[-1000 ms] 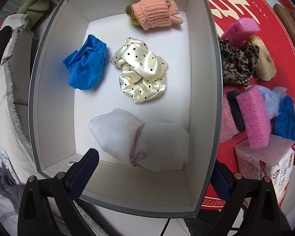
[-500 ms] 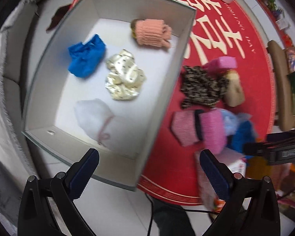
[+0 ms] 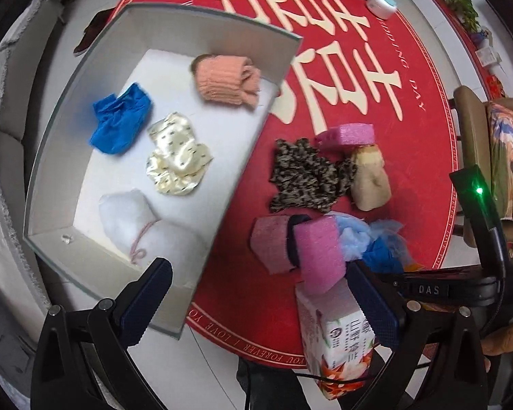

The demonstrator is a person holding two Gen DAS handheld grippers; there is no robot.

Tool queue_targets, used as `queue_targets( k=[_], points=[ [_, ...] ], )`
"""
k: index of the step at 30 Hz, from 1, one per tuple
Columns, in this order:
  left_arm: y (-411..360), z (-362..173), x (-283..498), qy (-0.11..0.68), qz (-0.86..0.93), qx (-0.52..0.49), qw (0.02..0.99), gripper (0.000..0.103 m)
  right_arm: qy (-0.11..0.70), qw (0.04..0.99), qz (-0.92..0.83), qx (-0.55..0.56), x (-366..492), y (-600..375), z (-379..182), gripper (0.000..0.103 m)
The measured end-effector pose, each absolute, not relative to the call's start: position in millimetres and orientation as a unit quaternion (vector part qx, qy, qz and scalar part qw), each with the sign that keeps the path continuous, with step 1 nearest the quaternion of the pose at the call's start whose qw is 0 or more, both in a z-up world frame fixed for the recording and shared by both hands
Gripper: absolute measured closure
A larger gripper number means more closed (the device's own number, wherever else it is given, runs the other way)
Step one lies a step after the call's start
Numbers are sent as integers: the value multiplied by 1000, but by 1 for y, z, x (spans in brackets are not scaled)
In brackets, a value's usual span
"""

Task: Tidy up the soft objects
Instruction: 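Move both tools toward the remaining soft items beside the box, then grasp the pink foam block with left tool while right tool grasps a blue cloth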

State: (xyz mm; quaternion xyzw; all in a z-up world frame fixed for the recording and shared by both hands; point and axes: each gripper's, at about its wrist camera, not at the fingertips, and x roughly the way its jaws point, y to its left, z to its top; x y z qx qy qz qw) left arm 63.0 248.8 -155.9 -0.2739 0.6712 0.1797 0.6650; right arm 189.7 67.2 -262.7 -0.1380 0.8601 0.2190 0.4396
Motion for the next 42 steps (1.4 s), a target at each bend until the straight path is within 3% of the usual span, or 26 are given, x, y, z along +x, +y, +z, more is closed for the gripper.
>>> queue_targets(
  k=[10, 20, 28, 30, 32, 34, 42],
  points=[
    [211, -170, 133, 687, 141, -216, 679, 0, 826, 503, 255, -8, 235, 25, -201, 96],
    [197, -214, 206, 704, 153, -163, 674, 0, 799, 523, 294, 47, 249, 1, -173, 96],
    [216, -232, 223, 711, 190, -221, 640, 0, 798, 515, 304, 74, 246, 1, -174, 95],
    [220, -237, 225, 714, 199, -227, 631, 8, 796, 516, 306, 80, 248, 1, -173, 95],
    [224, -241, 228, 714, 201, -235, 628, 46, 794, 518, 307, 83, 250, -1, -171, 95],
    [224, -248, 233, 719, 189, -250, 621, 57, 792, 520, 307, 89, 252, -4, -169, 95],
    [228, -248, 232, 713, 169, -265, 627, 58, 782, 535, 300, 109, 263, -16, -163, 95]
  ],
)
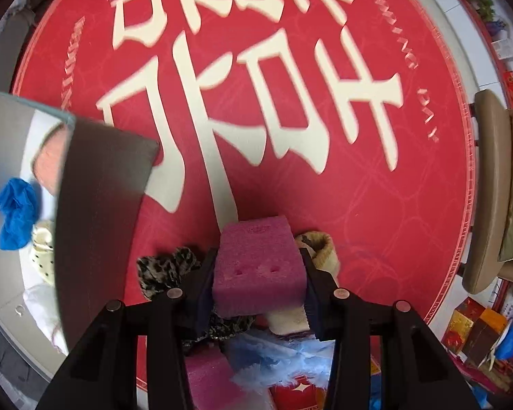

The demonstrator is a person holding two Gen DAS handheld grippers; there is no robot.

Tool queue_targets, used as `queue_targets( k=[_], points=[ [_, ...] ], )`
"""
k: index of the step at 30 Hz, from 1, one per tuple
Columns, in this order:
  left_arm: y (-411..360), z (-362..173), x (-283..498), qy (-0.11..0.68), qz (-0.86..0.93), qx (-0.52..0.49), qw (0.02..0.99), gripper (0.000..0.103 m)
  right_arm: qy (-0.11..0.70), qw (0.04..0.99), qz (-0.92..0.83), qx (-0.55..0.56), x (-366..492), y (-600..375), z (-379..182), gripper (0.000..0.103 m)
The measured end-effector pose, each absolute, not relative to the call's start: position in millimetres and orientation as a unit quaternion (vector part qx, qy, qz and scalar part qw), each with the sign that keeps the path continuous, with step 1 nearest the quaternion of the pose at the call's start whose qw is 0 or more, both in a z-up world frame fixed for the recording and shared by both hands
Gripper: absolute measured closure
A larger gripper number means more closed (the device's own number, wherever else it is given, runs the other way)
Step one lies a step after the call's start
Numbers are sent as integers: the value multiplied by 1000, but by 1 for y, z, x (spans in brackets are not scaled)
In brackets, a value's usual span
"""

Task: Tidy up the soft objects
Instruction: 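Grasp the pink foam block with left tool while right tool grasps a blue cloth, then lift the pink foam block and blue cloth and carry them over the box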

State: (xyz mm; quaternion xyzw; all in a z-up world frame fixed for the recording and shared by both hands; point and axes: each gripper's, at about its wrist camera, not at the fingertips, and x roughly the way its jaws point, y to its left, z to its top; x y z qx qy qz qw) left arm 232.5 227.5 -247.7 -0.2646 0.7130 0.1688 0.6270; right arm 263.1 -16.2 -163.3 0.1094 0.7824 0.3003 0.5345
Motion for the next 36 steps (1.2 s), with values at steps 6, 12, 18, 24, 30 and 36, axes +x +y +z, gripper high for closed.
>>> queue_targets(
  k=[6, 12, 18, 24, 30, 36],
  points=[
    [228, -214, 228, 679, 169, -251, 669, 58, 771, 546, 302, 124, 268, -22, -157, 95],
    [232, -191, 230, 649, 155, -260, 698, 58, 770, 549, 299, 123, 266, -25, -156, 95],
    [223, -176, 229, 643, 139, -246, 712, 58, 767, 558, 292, 124, 265, -32, -152, 95],
    [202, -160, 221, 650, 114, -222, 718, 58, 758, 578, 273, 132, 272, -51, -144, 95],
    [169, -146, 208, 659, 79, -193, 722, 58, 744, 606, 243, 138, 273, -76, -136, 96],
    [137, -132, 180, 663, 55, -178, 726, 58, 743, 619, 214, 140, 262, -107, -131, 95]
  ],
)
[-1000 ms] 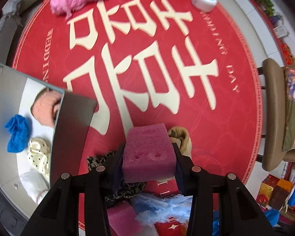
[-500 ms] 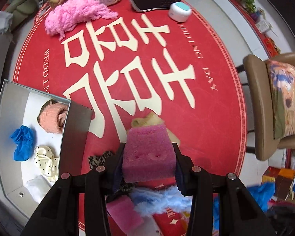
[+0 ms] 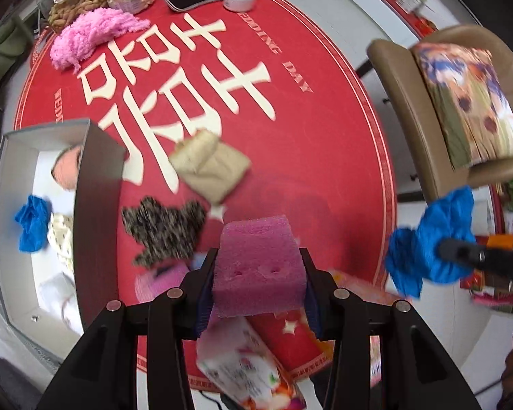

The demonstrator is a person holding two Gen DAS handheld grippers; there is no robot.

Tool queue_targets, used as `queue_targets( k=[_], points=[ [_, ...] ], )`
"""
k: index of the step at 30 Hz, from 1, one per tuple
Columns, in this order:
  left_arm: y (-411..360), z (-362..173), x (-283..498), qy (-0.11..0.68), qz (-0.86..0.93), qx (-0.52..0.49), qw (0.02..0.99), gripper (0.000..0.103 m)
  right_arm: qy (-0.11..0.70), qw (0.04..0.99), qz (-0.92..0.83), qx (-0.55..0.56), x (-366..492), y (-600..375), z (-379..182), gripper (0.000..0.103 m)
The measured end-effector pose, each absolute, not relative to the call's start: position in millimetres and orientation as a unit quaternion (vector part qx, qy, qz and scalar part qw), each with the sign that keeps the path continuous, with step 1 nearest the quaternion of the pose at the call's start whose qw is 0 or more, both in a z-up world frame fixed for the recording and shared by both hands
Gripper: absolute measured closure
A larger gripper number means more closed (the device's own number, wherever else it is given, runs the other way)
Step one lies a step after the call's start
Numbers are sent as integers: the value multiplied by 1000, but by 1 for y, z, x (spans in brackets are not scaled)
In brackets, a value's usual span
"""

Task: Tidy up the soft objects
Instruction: 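Lift the pink foam block and blue cloth and carry them over the box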

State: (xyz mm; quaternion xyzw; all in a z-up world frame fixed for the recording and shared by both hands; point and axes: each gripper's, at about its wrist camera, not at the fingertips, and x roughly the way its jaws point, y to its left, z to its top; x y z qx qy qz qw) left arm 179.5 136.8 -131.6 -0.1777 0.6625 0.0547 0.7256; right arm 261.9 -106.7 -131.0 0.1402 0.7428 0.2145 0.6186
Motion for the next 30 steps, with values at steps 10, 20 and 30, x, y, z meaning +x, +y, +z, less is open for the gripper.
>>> queue_targets(
  k=[10, 20, 30],
  points=[
    [100, -114, 129, 684, 5, -150, 714, 58, 737, 636, 175, 146, 237, -144, -116, 95],
    [72, -102, 95, 689, -56, -116, 713, 58, 740, 643, 147, 136, 202, -164, -105, 95],
    [47, -99, 55, 695, -121, -77, 704, 58, 735, 650, 136, 137, 138, -168, -93, 95]
  ],
)
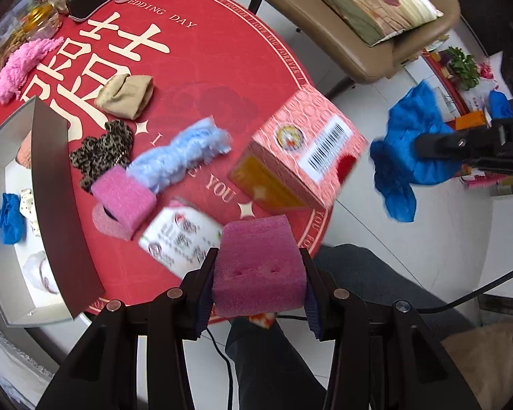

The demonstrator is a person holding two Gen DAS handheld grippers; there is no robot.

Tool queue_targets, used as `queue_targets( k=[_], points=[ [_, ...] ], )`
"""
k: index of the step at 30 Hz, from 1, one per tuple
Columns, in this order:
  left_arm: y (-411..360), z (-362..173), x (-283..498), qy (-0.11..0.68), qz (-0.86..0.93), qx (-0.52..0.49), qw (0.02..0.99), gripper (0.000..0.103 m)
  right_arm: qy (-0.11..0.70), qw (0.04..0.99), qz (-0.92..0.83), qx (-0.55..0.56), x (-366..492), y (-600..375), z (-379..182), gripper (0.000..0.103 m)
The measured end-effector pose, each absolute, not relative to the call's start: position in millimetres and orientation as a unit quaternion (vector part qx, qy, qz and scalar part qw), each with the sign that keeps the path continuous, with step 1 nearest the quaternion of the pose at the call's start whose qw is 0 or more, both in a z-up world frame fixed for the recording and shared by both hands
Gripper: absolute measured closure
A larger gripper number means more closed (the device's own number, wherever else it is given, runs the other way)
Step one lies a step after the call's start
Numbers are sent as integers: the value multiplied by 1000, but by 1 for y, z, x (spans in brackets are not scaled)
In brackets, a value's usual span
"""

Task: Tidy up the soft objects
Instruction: 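Lift the pink foam block and blue cloth and carry them over the box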

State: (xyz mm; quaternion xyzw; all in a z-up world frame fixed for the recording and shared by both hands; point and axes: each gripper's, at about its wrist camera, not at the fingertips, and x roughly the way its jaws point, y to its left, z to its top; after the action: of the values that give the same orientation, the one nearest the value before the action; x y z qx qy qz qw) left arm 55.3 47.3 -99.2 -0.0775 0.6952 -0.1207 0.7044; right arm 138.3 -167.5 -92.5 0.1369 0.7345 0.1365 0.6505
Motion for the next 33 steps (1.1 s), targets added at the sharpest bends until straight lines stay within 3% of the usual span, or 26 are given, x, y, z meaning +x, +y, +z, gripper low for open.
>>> queue_targets(
  k=[10, 17, 33],
  points=[
    [55, -86, -2, 681, -74, -100, 722, 58, 750, 620, 228, 41, 90, -127, -89, 95],
    [64, -80, -46, 678, 7, -141, 722, 58, 718, 623, 303, -64, 48, -97, -70, 95],
    [151, -50, -104, 641, 114, -196, 733, 58, 702, 603, 366, -100, 25, 1, -52, 95]
  ],
)
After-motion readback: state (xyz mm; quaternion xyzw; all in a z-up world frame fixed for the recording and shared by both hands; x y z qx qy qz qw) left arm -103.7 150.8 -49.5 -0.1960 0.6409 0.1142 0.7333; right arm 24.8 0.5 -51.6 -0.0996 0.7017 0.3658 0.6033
